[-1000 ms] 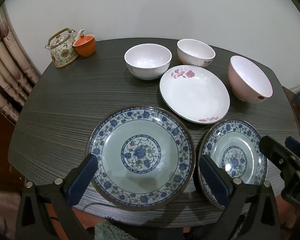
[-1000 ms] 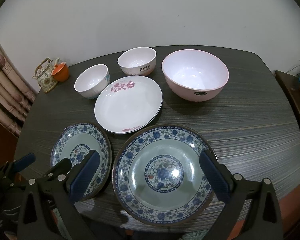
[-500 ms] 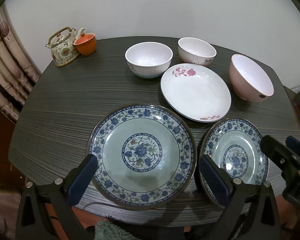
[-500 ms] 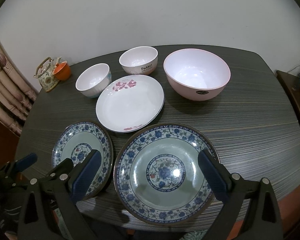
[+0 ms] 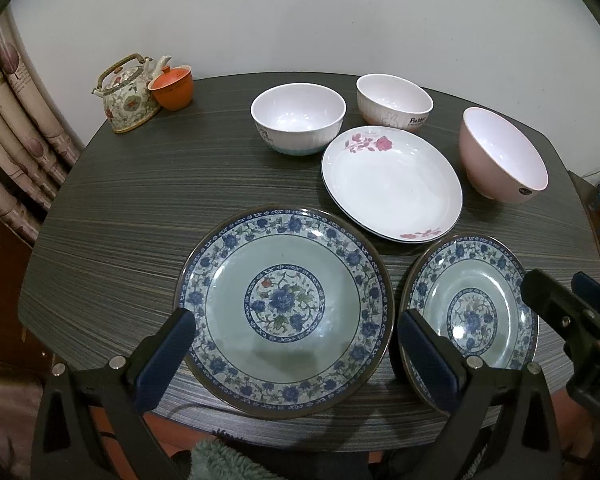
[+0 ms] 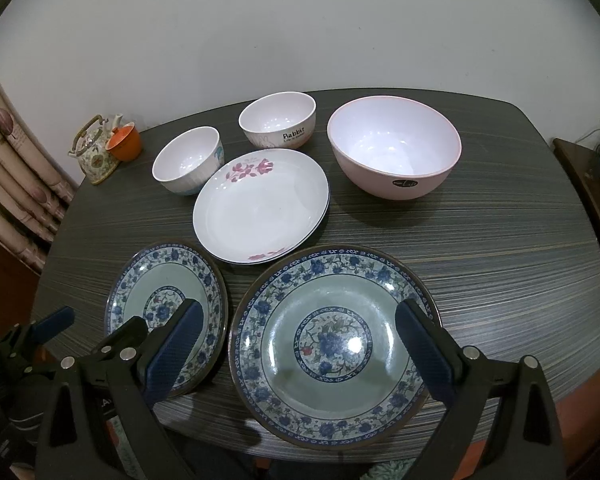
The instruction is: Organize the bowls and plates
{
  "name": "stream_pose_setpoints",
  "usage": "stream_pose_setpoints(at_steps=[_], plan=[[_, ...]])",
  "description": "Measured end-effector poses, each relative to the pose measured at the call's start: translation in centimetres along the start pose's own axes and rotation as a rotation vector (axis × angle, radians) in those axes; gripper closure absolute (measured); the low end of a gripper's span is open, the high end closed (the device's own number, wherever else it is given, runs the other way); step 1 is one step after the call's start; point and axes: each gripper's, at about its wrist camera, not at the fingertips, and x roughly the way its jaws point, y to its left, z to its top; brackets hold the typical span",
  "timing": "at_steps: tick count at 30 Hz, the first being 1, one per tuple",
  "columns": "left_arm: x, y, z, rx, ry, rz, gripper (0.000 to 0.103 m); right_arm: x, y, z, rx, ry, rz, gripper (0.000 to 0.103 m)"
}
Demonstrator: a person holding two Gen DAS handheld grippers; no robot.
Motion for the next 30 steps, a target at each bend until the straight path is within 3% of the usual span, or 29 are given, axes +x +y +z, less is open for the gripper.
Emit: stream_pose_setpoints(at_steps=[24, 30], plan=[[0.2, 0.3, -0.2, -0.003, 0.009, -0.002, 0.0, -0.2, 0.3, -0.2, -0.005, 0.004, 0.014, 0.01], [0.5, 1.1, 0.0, -0.019, 0.021, -0.032, 0.0, -0.1, 0.3, -0.2, -0.008, 0.007, 0.024, 0.012]])
